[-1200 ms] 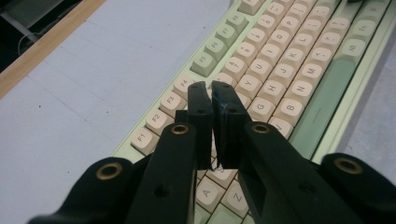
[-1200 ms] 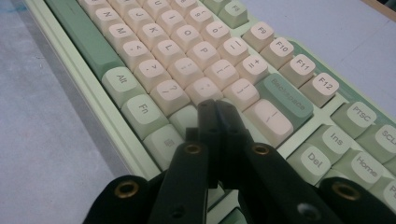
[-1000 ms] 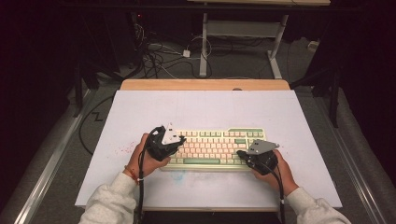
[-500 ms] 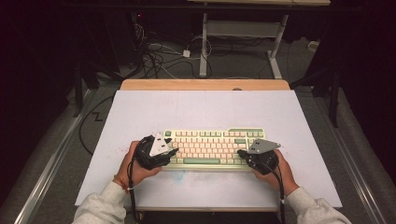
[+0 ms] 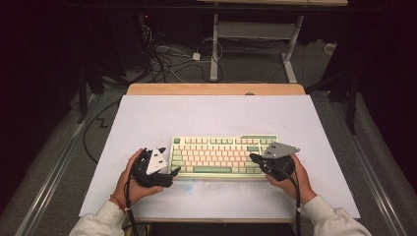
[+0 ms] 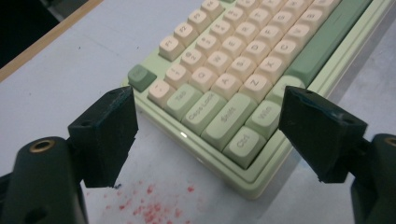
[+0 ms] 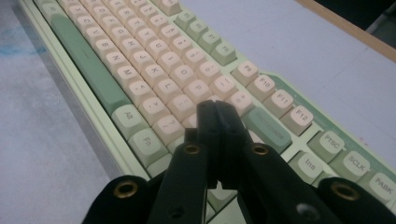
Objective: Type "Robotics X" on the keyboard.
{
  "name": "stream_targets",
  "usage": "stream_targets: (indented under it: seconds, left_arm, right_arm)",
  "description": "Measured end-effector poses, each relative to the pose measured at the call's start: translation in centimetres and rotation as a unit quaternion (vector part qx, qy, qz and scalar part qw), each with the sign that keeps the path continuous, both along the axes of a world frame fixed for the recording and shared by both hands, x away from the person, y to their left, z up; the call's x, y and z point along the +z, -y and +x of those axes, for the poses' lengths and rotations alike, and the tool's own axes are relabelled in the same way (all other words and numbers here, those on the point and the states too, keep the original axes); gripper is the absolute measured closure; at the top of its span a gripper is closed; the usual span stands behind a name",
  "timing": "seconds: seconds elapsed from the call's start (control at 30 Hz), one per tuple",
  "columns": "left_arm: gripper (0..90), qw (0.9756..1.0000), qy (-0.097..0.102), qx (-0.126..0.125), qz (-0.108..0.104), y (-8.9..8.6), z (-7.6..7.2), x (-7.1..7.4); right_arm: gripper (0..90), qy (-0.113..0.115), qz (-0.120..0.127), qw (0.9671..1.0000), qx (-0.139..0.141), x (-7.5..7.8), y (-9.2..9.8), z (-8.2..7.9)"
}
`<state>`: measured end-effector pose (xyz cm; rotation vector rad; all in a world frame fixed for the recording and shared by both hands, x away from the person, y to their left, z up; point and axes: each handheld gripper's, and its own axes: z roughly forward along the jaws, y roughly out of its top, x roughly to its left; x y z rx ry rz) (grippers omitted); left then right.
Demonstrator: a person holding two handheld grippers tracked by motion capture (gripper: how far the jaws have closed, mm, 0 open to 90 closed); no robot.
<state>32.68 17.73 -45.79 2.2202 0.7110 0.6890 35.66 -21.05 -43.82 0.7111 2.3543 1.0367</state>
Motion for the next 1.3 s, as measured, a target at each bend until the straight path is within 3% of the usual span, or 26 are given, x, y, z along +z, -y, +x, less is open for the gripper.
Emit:
stream_targets:
  seconds: [0.33, 0.97, 1.3]
  left_arm:
    - [18.0, 0.9998, -0.011, 0.004, 0.017, -0.6, -0.9, -1.0]
    - [18.1, 0.9995, -0.024, 0.013, 0.015, -1.2, -1.3, -1.5]
    - [18.1, 0.9994, -0.028, 0.012, 0.014, -1.1, -1.2, -1.7]
  right_arm:
    - [90.0, 0.003, 0.000, 1.0000, 0.008, 0.6, -1.1, 0.6]
    - [90.0, -0.008, -0.008, 0.9996, 0.026, 0.4, -4.3, 2.3]
    - [90.0, -0.020, -0.025, 0.9991, 0.029, -0.5, -5.8, 3.6]
